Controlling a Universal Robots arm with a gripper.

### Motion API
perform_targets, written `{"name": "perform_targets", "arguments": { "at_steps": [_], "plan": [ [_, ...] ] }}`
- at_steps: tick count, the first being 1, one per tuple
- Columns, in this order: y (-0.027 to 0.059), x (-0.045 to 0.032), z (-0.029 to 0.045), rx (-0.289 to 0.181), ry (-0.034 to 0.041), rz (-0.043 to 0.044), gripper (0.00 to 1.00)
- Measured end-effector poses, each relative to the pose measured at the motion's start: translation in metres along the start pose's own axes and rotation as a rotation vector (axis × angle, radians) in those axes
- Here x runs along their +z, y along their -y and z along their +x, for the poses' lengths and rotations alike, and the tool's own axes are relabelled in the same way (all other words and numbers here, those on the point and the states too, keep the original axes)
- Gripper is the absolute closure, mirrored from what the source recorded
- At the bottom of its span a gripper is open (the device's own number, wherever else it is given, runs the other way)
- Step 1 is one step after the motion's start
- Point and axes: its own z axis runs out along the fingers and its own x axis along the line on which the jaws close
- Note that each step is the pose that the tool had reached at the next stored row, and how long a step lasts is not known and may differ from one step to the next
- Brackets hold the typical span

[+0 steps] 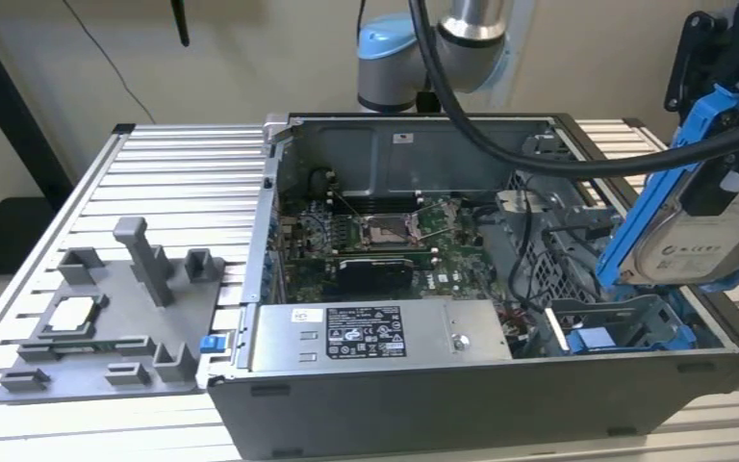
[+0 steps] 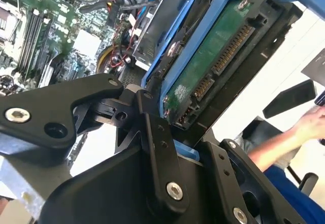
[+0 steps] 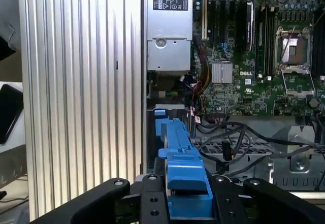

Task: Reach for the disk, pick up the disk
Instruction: 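Pick up the disk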

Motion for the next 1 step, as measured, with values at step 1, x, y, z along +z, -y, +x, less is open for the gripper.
{"name": "perform_targets", "arguments": {
  "at_steps": [1],
  "plan": [
    [0.0000,0.0000,0.0000,0.000,-0.0001,0.0000,1.00]
  ]
}}
